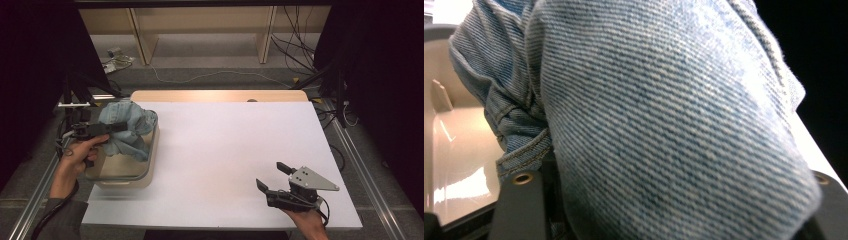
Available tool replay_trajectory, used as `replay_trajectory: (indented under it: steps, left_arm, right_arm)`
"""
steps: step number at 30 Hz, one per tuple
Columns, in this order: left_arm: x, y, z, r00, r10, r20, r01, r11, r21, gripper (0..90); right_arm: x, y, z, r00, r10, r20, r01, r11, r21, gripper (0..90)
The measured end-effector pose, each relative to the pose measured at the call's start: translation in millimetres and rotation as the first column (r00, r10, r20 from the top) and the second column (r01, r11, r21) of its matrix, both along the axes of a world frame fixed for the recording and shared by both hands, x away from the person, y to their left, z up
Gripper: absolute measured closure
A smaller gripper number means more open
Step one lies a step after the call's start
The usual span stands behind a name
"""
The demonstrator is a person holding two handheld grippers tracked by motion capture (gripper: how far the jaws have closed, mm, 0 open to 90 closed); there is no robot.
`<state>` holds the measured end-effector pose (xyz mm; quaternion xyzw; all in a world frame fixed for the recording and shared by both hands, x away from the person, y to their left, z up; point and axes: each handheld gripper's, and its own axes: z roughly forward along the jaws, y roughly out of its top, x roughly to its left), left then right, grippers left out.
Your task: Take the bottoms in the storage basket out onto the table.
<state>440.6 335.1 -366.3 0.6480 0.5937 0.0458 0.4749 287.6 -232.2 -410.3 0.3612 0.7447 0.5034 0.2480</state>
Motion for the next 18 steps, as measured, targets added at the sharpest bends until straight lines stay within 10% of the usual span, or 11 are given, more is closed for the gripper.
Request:
replay_trajectory:
  steps: [18]
  left_arm:
    - [-6.0,1.4,12.8,0.9975,0.005,0.071,0.000,0.9974,-0.072,33.5]
  right_arm:
    - [0.1,-0.3,0.1,1.0000,0.002,0.003,-0.002,1.0000,0.002,18.3]
